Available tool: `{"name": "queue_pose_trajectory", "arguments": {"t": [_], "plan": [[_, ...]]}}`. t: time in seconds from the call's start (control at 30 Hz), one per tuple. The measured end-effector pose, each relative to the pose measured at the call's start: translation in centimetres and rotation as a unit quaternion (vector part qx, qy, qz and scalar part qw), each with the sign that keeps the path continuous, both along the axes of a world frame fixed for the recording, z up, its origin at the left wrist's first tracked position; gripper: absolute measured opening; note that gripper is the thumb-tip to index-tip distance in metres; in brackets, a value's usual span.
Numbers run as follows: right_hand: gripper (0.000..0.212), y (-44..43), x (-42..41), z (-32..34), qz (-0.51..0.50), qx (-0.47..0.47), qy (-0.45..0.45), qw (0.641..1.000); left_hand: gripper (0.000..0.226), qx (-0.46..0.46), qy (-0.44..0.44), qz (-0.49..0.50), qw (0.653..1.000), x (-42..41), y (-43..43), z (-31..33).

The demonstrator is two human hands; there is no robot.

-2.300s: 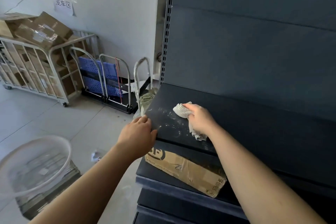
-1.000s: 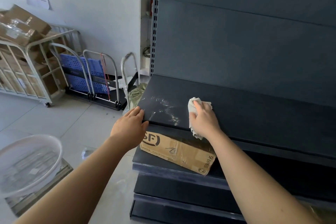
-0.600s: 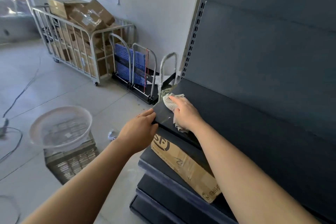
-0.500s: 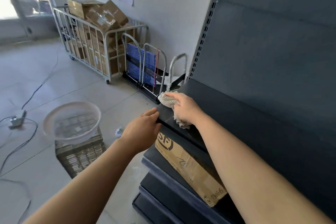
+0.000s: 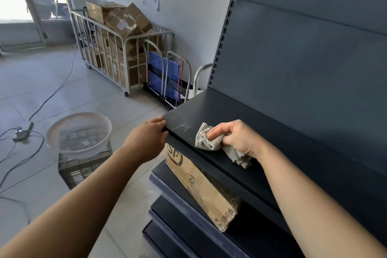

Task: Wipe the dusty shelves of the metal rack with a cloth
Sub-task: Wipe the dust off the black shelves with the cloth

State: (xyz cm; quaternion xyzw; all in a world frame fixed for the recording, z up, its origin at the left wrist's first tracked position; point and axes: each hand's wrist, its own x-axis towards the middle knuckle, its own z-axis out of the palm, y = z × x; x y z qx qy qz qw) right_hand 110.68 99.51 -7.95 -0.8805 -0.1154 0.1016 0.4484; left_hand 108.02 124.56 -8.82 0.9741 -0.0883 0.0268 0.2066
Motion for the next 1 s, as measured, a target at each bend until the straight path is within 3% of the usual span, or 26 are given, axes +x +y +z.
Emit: {"name": "queue_pose_trajectory", "arguments": {"t": [0.2, 0.57, 0.7, 0.8, 0.9, 1.0], "plan": [[0.06, 3.1, 1.6, 0.3, 0.055, -0.002, 0.011, 0.998, 0.04, -0.019, -0.006, 0.003, 1.0, -1.0, 0.0, 0.2], [0.057, 9.6, 8.8, 0.0, 0.023, -0.036, -0.013, 0.999, 0.032, -0.01, 0.03, 0.017, 0.999, 0.3, 0.8, -0.1], [0.058, 11.1, 11.4, -0.1, 0.028, -0.094, -0.037, 0.994, 0.027, -0.006, 0.031, 0.011, 0.999, 0.9, 1.3, -0.3], [0.06, 11.3, 12.9, 0.1, 0.019, -0.178, -0.141, 0.974, 0.035, 0.003, 0.036, 0.005, 0.999, 0.8, 1.2, -0.2], [0.054, 11.4, 13.4, 0.0, -0.017, -0.108, -0.283, 0.953, 0.036, 0.002, 0.032, 0.005, 0.999, 0.8, 1.1, 0.0], [0.048, 11.2, 13.2, -1.5, -0.046, -0.099, -0.351, 0.93, 0.035, -0.001, 0.027, 0.008, 1.0, 0.7, 1.0, 0.0]]}}
